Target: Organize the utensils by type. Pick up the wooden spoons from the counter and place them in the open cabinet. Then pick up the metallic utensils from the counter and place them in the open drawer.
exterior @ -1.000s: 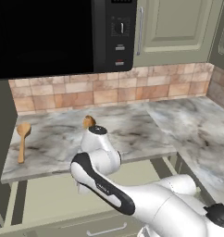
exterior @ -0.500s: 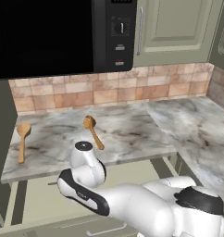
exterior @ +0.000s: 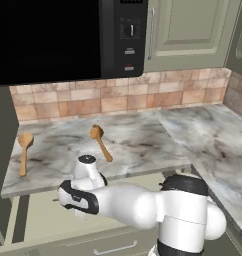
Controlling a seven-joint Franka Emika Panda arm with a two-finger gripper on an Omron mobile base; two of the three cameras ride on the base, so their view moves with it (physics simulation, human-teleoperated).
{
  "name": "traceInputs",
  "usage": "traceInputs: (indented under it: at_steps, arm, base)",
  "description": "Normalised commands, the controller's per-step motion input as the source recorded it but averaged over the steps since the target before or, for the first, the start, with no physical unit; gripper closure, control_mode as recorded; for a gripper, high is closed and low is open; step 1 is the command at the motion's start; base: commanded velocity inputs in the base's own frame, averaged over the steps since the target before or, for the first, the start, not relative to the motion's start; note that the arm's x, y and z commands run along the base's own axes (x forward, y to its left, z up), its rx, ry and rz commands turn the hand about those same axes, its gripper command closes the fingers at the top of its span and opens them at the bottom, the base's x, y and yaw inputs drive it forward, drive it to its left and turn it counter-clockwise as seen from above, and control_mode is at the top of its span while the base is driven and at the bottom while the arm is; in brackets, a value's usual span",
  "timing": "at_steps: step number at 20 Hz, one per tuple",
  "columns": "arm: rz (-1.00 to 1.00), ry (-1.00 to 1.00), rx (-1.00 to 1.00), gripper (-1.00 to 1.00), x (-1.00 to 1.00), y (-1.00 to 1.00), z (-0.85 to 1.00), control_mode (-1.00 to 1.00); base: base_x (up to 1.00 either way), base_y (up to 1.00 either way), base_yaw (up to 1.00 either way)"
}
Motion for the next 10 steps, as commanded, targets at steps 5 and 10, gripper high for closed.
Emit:
traceInputs:
  at_steps: [5, 10]
  arm:
    - [0.00, 0.15, -0.08, 1.00, 0.32, 0.27, -0.79, -1.00]
    - [0.00, 0.08, -0.03, 1.00, 0.20, 0.22, -0.56, -1.00]
  base:
    - [0.00, 0.00, 0.00]
    - [0.00, 0.00, 0.00]
